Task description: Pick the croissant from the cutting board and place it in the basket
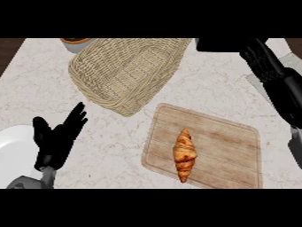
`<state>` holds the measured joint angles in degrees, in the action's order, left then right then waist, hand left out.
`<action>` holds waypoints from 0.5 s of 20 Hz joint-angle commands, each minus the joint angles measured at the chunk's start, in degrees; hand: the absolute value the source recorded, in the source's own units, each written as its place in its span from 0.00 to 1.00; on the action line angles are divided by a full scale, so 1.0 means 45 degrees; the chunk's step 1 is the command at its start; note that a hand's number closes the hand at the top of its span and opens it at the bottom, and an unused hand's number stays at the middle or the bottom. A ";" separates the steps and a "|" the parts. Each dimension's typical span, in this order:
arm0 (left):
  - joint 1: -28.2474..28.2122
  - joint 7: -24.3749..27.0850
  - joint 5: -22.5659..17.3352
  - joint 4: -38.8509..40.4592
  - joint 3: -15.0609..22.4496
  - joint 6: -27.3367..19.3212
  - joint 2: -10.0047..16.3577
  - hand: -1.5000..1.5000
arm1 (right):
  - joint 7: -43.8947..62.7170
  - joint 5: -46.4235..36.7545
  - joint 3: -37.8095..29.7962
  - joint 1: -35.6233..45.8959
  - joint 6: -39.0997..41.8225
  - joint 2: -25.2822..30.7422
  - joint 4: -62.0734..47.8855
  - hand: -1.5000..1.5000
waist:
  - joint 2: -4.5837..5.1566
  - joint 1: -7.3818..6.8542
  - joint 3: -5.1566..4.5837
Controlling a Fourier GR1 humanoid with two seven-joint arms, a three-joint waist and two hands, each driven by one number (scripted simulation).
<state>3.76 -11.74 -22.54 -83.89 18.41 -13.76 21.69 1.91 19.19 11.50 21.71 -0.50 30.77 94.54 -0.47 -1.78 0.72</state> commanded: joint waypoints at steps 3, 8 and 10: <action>0.1952 0.0820 0.1554 -0.0584 -0.0679 0.0033 0.1504 0.50 | 0.1215 -0.2128 0.3047 0.0415 -0.0912 -0.1785 -0.0629 1.00 | 0.0150 -0.0083 -0.0172; 0.2728 0.2180 0.2607 -0.1218 -0.0564 0.0385 0.2236 0.50 | 0.1961 -0.1523 0.4611 -0.0555 -0.2530 -0.5363 -0.2127 1.00 | 0.0376 -0.0684 -0.0139; 0.3056 0.2315 0.2600 -0.0928 -0.0844 0.0470 0.2373 0.50 | 0.1373 -0.3878 0.5911 -0.0275 -0.4398 -0.6524 -0.3031 1.00 | 0.0274 -0.0478 -0.0198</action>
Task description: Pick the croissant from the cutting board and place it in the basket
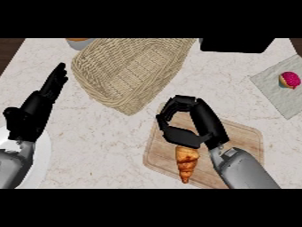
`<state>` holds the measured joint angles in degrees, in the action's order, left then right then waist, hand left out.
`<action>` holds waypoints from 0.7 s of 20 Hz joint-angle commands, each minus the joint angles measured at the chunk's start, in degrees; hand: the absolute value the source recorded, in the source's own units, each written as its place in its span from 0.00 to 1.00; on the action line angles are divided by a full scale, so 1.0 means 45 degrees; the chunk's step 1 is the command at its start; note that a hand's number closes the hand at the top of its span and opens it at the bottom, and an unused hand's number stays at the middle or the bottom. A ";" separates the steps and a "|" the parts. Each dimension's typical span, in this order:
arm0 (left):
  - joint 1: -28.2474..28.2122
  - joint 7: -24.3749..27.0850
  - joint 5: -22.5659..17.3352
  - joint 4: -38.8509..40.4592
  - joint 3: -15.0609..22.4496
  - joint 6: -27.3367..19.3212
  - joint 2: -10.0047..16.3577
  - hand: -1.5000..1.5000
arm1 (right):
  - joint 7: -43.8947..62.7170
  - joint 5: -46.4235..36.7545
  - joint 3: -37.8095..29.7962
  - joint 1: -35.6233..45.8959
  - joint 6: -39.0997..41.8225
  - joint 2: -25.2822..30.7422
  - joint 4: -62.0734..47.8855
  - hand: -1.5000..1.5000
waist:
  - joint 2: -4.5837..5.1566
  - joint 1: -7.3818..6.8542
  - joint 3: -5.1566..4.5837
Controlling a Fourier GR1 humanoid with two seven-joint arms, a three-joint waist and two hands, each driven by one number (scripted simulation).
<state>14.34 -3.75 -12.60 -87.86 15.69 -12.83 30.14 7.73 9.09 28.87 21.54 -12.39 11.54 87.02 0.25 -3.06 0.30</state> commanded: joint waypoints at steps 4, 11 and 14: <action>0.0687 0.0725 0.0580 0.0098 -0.0029 0.0275 0.0289 0.50 | 0.0864 -0.4203 0.4035 0.0851 -0.4960 -0.2502 -0.2684 0.00 | -0.0040 -0.0021 -0.0125; 0.0302 0.0714 0.0671 0.0289 -0.0215 0.0258 0.0601 0.50 | 0.6236 -0.8621 0.4454 0.4820 -0.3938 -0.1849 -0.5613 0.00 | -0.0474 0.0308 -0.0269; 0.0315 0.0814 0.0778 0.0345 -0.0082 0.0262 0.0503 0.50 | 0.8329 -0.8930 0.5131 0.6173 -0.1093 -0.1669 -0.6516 0.00 | -0.0471 0.0300 -0.0291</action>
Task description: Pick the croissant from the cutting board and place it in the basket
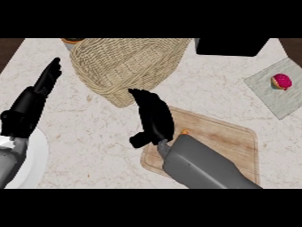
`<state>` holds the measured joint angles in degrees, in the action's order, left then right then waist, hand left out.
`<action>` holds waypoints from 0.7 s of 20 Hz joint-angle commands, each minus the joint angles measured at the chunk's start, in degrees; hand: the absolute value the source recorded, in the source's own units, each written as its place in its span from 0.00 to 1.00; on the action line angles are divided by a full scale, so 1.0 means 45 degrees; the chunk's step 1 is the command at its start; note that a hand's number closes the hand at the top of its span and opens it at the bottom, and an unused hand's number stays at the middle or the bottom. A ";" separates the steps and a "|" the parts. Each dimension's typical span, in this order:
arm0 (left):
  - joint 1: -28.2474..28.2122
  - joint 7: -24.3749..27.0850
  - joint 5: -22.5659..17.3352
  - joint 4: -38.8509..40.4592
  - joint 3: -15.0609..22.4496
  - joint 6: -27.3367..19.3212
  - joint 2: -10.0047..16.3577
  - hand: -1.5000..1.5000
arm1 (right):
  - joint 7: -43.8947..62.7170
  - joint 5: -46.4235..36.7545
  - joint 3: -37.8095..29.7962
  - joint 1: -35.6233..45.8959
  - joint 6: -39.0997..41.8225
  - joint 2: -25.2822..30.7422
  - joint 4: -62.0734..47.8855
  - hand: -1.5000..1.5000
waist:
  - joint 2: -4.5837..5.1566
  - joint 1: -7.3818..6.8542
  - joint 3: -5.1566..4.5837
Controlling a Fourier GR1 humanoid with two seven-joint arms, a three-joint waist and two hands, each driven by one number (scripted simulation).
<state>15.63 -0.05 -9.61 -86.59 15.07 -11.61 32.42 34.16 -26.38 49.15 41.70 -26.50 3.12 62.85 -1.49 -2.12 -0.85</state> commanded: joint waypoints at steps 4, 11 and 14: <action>-0.0100 0.0293 0.0096 0.0265 0.0053 0.0092 -0.0067 0.50 | 0.4646 -0.0180 0.1254 0.3127 0.6296 -0.0660 -0.1602 0.00 | 0.0053 -0.0073 -0.0015; -0.0056 0.0363 -0.0122 0.0109 -0.0133 0.0382 -0.0040 0.50 | 0.7742 0.3884 -0.0089 0.5599 1.1968 -0.0685 -0.1513 0.00 | 0.0245 -0.0267 0.0122; -0.0140 0.0422 0.0021 0.0210 -0.0245 0.0124 -0.0146 0.50 | 0.8672 0.5204 -0.0181 0.6161 1.2966 -0.0683 -0.1690 0.00 | 0.0209 -0.0078 0.0132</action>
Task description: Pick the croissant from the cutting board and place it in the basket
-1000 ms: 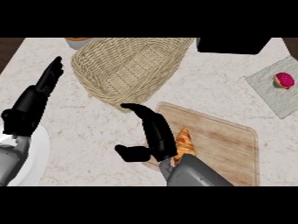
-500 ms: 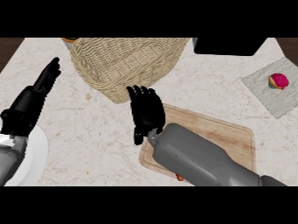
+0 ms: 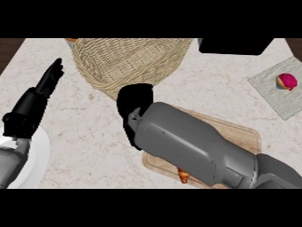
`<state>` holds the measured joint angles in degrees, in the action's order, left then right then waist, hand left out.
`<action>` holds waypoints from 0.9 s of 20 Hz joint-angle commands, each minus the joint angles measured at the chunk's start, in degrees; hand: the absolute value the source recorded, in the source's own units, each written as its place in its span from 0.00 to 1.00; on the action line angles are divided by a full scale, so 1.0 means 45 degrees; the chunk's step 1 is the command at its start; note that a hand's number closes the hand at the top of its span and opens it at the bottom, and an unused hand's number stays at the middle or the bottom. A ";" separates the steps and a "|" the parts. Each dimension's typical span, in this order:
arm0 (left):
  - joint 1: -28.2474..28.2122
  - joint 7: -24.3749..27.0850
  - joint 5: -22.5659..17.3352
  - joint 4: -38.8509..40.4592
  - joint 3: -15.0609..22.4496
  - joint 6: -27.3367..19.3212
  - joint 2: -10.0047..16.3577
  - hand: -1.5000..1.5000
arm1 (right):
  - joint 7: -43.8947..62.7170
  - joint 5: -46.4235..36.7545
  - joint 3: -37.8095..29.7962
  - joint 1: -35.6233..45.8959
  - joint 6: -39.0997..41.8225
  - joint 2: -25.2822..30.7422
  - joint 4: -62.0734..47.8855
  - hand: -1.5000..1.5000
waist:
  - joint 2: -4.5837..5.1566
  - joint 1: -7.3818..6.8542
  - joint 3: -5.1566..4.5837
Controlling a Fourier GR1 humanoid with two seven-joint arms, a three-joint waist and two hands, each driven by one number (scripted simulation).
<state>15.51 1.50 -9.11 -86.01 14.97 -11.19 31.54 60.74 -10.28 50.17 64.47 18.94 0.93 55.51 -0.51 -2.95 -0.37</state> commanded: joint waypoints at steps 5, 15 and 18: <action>0.0158 -0.0137 -0.0032 0.0072 -0.0297 0.0127 -0.0034 0.50 | 0.3222 0.2624 0.0186 0.1485 0.2559 -0.0194 -0.1088 0.00 | 0.0070 0.0232 0.0049; -0.0027 0.0122 -0.0031 0.0223 -0.0912 0.0459 0.0196 0.50 | 0.2448 0.3434 0.1595 0.0879 0.2934 -0.0193 -0.2117 0.00 | 0.0116 0.0487 0.0064; -0.0056 -0.0002 -0.0197 0.0040 -0.1287 0.0687 0.0498 0.50 | 0.2169 0.3243 0.1933 0.0470 0.2730 -0.0115 -0.2565 0.00 | 0.0087 0.0542 0.0074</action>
<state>14.72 2.48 -9.11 -85.09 11.32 -9.27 32.08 62.82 5.22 56.68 68.71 27.35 1.31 46.92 -0.14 -1.03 -0.10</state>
